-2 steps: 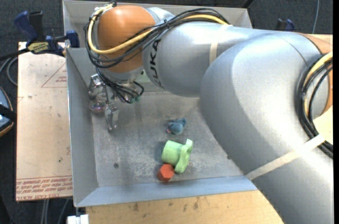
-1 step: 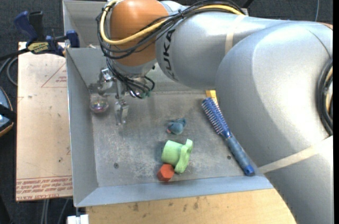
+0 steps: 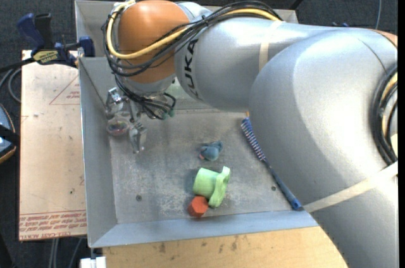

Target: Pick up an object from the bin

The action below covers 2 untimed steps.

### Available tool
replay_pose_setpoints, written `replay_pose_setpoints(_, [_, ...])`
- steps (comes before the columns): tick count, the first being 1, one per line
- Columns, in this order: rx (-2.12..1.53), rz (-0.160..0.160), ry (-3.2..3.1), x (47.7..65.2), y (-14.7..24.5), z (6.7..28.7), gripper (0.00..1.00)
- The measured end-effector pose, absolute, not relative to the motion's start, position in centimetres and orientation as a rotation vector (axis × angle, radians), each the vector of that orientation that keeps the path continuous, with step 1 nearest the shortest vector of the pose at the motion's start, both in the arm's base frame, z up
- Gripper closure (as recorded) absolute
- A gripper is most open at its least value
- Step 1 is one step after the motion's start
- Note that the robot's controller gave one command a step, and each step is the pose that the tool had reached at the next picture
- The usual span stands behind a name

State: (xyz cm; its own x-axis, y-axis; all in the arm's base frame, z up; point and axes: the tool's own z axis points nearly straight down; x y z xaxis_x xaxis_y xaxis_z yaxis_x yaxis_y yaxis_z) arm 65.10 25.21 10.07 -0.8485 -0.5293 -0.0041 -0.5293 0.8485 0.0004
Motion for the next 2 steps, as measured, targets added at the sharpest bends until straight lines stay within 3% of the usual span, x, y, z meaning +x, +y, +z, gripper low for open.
replay_pose_setpoints(1, [-1.034,-0.003,2.957,65.57,25.15,7.45,0.00])
replay_pose_setpoints(2, [-1.030,0.000,2.965,65.70,25.12,7.60,0.00])
